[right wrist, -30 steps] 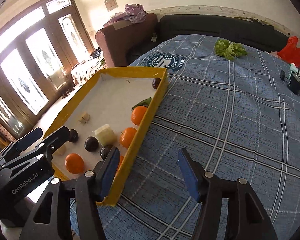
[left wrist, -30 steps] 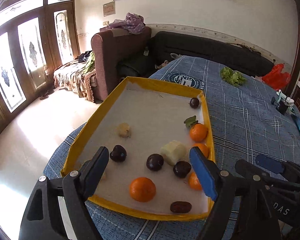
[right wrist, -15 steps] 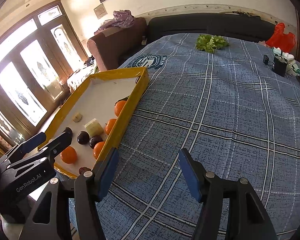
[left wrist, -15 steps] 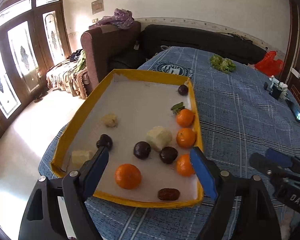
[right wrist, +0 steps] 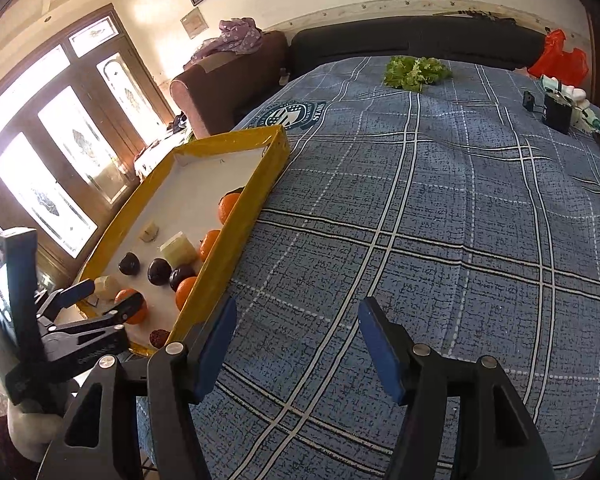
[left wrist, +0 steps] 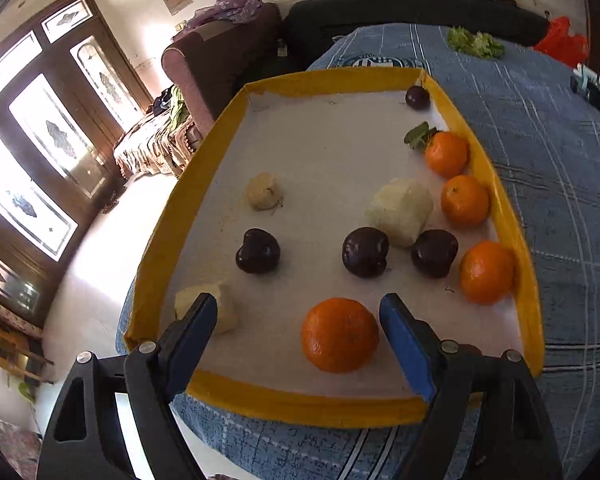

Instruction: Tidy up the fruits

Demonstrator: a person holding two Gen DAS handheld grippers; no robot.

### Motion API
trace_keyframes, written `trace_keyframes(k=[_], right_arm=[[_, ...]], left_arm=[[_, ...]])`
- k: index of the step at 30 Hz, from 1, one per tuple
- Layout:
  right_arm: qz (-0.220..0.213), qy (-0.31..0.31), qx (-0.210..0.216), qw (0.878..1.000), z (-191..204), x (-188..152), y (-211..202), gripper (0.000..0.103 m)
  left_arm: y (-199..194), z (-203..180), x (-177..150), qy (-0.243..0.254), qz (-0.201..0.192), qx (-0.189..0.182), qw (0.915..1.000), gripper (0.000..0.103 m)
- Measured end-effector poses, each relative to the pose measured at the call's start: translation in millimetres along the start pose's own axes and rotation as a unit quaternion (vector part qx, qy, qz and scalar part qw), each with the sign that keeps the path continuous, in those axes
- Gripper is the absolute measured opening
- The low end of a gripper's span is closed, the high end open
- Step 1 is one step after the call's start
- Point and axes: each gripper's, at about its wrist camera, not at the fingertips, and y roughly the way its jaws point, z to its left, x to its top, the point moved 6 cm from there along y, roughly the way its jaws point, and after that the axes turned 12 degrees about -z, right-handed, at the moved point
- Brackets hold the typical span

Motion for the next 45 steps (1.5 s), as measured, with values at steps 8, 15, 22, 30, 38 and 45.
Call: trace_keyframes(k=[8, 15, 22, 30, 38, 45], right_arm=[[-0.008, 0.013, -0.012, 1.0, -15, 4, -3, 0.069], [0.004, 0.017, -0.009, 1.0, -13, 3, 7, 0.069], [-0.001, -0.004, -0.017, 1.0, 0, -1, 4, 0.073], [-0.02, -0.059, -0.017, 0.998, 36, -19, -8, 0.077], [-0.034, -0.076, -0.015, 0.996, 57, -26, -26, 0.079], [-0.051, -0.088, -0.019, 0.995, 70, -29, -42, 0.082]], left_arm=[[-7, -1, 41, -0.011, -0.043, -0.005, 0.999, 0.083], [13, -19, 52, 0.021, -0.044, 0.0, 0.9988, 0.084], [-35, 17, 60, -0.079, -0.126, -0.001, 0.9889, 0.087], [-122, 38, 56, -0.151, -0.249, 0.016, 0.9564, 0.099], [-185, 51, 50, -0.183, -0.315, 0.026, 0.9308, 0.103], [-201, 73, 35, -0.246, -0.32, 0.018, 0.9147, 0.103]])
